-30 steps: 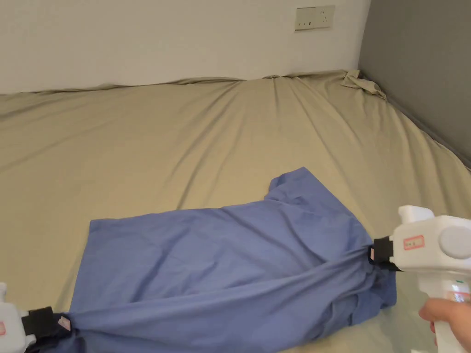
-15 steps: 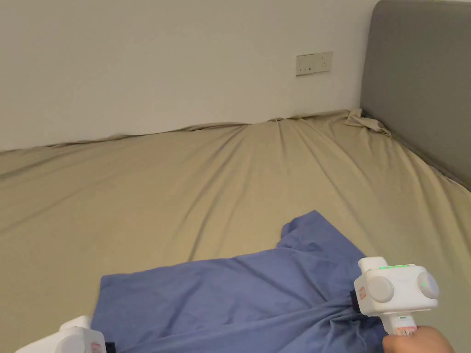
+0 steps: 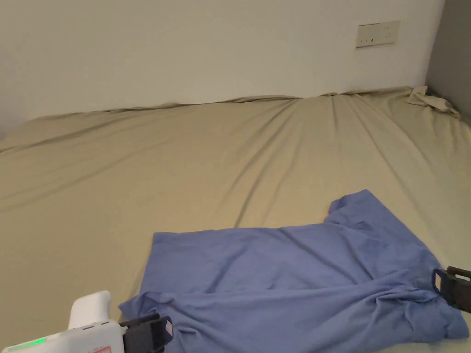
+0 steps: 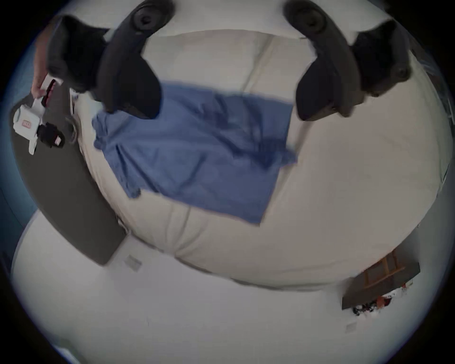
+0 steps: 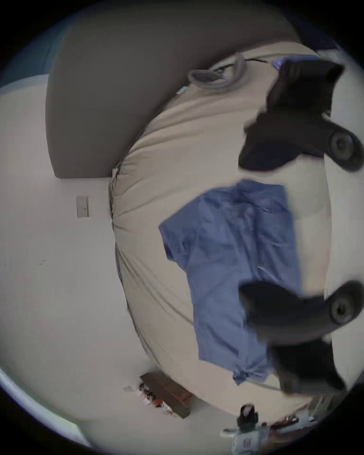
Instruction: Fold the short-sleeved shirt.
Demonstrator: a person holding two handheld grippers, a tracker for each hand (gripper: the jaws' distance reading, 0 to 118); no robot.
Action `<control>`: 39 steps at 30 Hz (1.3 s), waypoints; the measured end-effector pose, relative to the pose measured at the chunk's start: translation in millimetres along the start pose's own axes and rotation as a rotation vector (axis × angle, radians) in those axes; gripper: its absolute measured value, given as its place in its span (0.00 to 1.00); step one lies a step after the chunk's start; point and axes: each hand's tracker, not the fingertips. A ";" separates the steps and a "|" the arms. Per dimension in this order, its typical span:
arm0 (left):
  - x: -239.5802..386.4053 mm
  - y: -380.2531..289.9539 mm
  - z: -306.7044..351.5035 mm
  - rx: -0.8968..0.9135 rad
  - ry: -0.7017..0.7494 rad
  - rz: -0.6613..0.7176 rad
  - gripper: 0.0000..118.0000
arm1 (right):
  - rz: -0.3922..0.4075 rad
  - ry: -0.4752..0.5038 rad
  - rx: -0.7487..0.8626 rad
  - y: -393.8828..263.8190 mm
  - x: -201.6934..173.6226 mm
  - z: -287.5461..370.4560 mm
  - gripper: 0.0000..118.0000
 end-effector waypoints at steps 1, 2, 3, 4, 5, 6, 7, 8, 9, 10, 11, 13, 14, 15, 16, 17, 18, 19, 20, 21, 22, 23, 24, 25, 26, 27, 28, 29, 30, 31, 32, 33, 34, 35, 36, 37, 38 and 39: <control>6.3 -16.8 -2.4 -0.013 0.009 -0.007 0.00 | -0.010 0.009 -0.017 -15.7 -2.6 4.4 0.02; 11.6 -34.7 -10.6 -0.078 0.026 0.020 0.00 | 0.014 -0.035 -0.080 -33.1 -8.2 5.1 0.02; 11.5 -39.6 -8.4 -0.127 0.078 0.002 0.00 | 0.041 -0.001 -0.109 -50.4 -14.0 9.1 0.02; 9.4 -39.3 -12.0 -0.159 0.039 0.000 0.00 | 0.063 0.036 -0.128 -60.1 -21.8 16.5 0.02; 3.4 -45.4 -20.6 -0.177 0.008 0.016 0.00 | 0.078 0.068 -0.151 -69.8 -26.5 19.0 0.02; -1.3 -39.6 -27.1 -0.079 0.066 -0.023 0.00 | 0.084 0.077 -0.159 -76.1 -29.8 20.9 0.02; -4.9 -32.7 -31.7 -0.060 0.116 -0.013 0.00 | 0.096 0.096 -0.167 -80.5 -32.2 22.2 0.02; -9.2 -22.2 -37.0 -0.008 0.142 -0.013 0.00 | 0.105 0.110 -0.174 -83.1 -33.3 22.9 0.02; -13.2 -23.2 -47.0 0.039 0.183 -0.013 0.00 | 0.102 0.118 -0.178 -82.8 -33.6 23.1 0.02; -15.6 -15.7 -56.9 0.076 0.244 -0.018 0.10 | 0.095 0.123 -0.180 -81.0 -33.2 22.7 0.02; -17.0 -8.1 -71.3 0.094 0.271 -0.028 0.60 | 0.085 0.124 -0.179 -78.4 -32.4 23.0 0.02; -28.7 0.1 -102.0 0.047 0.270 -0.052 0.97 | 0.051 0.124 -0.174 -74.4 -27.6 23.0 0.02; -29.1 5.0 -117.8 -0.008 0.298 -0.069 0.96 | 0.035 0.117 -0.173 -71.5 -25.1 22.4 0.02; -29.3 9.2 -130.6 -0.082 0.308 -0.079 0.96 | 0.023 0.105 -0.174 -69.3 -22.9 21.7 0.02; -30.1 9.1 -142.8 -0.107 0.307 -0.115 0.93 | 0.020 0.096 -0.174 -64.9 -22.2 24.3 0.02; -16.5 3.1 -136.8 -0.124 0.304 -0.123 0.84 | 0.018 0.085 -0.174 -63.9 -19.0 22.8 0.02; -12.1 1.3 -134.0 -0.116 0.292 -0.103 0.82 | 0.016 0.069 -0.175 -63.0 -16.0 21.0 0.02; -10.8 0.0 -125.6 -0.077 0.277 -0.060 0.77 | 0.019 0.052 -0.178 -62.3 -12.6 18.5 0.02; -7.0 -1.1 -117.2 -0.051 0.273 -0.040 0.41 | 0.028 0.039 -0.180 -62.3 -8.2 16.0 0.02; -21.2 13.1 -129.4 -0.050 0.297 -0.055 0.05 | 0.034 0.027 -0.180 -62.1 -4.7 12.8 0.02; -23.1 15.8 -129.5 -0.035 0.364 -0.112 0.04 | 0.046 0.021 -0.179 -61.9 -0.2 6.4 0.02; -24.9 17.3 -123.8 -0.039 0.316 -0.110 0.04 | 0.052 0.025 -0.174 -60.9 5.3 -1.9 0.02; -26.7 19.7 -119.2 -0.045 0.277 -0.109 0.04 | 0.058 0.032 -0.176 -60.4 14.0 -15.9 0.02; -21.7 16.6 -112.2 -0.035 0.218 -0.096 0.04 | 0.065 0.027 -0.191 -54.4 18.7 -28.7 0.02; -23.2 19.4 -105.7 -0.040 0.160 -0.063 0.04 | 0.071 0.031 -0.198 -47.2 23.9 -41.1 0.03; -24.4 21.4 -100.7 -0.040 0.156 -0.046 0.04 | 0.074 0.023 -0.198 -39.0 26.9 -52.1 0.17; -24.7 23.1 -95.9 -0.033 0.168 -0.045 0.04 | 0.074 -0.015 -0.199 -33.4 35.6 -69.2 0.55; -8.9 21.7 -77.5 -0.026 0.169 -0.045 0.04 | 0.073 -0.051 -0.191 -24.1 40.1 -81.6 1.00; -7.8 22.5 -72.3 -0.016 0.166 -0.040 0.04 | 0.059 -0.055 -0.196 -17.4 44.5 -94.7 1.00; -7.6 24.0 -68.7 -0.013 0.158 -0.030 0.04 | 0.032 -0.032 -0.210 -10.4 51.0 -107.0 1.00; -7.2 25.2 -65.4 -0.010 0.150 -0.015 0.04 | 0.005 -0.013 -0.221 -2.4 51.2 -103.0 1.00; -9.4 26.8 -61.7 -0.009 0.145 -0.010 0.04 | -0.023 -0.027 -0.260 2.1 54.1 -111.4 1.00; -8.5 27.0 -60.5 -0.011 0.145 -0.012 0.04 | -0.044 -0.035 -0.298 3.8 57.0 -119.9 1.00; -6.4 26.8 -60.9 -0.013 0.150 -0.018 0.04 | -0.059 -0.041 -0.339 2.1 59.7 -128.1 0.97; -5.0 26.5 -61.6 -0.019 0.154 -0.025 0.04 | -0.072 -0.035 -0.365 -2.2 65.3 -154.9 0.95; -3.8 30.7 -61.1 -0.023 0.154 -0.030 0.04 | -0.066 -0.039 -0.406 -6.4 67.2 -169.1 0.91; -3.3 31.4 -61.4 -0.029 0.153 -0.027 0.04 | -0.053 -0.032 -0.448 -10.7 66.4 -174.9 0.87; -3.0 31.4 -61.8 -0.033 0.152 -0.024 0.04 | -0.045 -0.041 -0.449 -14.5 63.9 -175.9 0.67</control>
